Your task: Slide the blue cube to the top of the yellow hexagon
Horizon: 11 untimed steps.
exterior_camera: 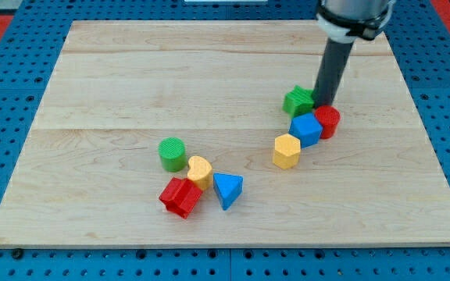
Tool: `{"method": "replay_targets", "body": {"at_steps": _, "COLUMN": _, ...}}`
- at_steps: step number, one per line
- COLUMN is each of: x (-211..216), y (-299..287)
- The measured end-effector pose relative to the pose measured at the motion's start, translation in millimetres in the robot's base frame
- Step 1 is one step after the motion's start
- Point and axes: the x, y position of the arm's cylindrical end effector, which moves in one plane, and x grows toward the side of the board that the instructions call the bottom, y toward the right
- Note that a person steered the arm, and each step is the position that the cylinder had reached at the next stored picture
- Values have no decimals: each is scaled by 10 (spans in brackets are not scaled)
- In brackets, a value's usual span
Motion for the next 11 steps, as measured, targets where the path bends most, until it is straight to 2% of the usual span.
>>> {"method": "replay_targets", "body": {"at_steps": 1, "x": 225, "y": -281}}
{"method": "replay_targets", "body": {"at_steps": 2, "x": 329, "y": -276}}
{"method": "replay_targets", "body": {"at_steps": 3, "x": 195, "y": -292}}
{"method": "replay_targets", "body": {"at_steps": 4, "x": -43, "y": -118}}
{"method": "replay_targets", "body": {"at_steps": 5, "x": -133, "y": 398}}
{"method": "replay_targets", "body": {"at_steps": 6, "x": 32, "y": 763}}
{"method": "replay_targets", "body": {"at_steps": 7, "x": 231, "y": 606}}
{"method": "replay_targets", "body": {"at_steps": 9, "x": 210, "y": 192}}
{"method": "replay_targets", "body": {"at_steps": 10, "x": 241, "y": 223}}
{"method": "replay_targets", "body": {"at_steps": 11, "x": 443, "y": 177}}
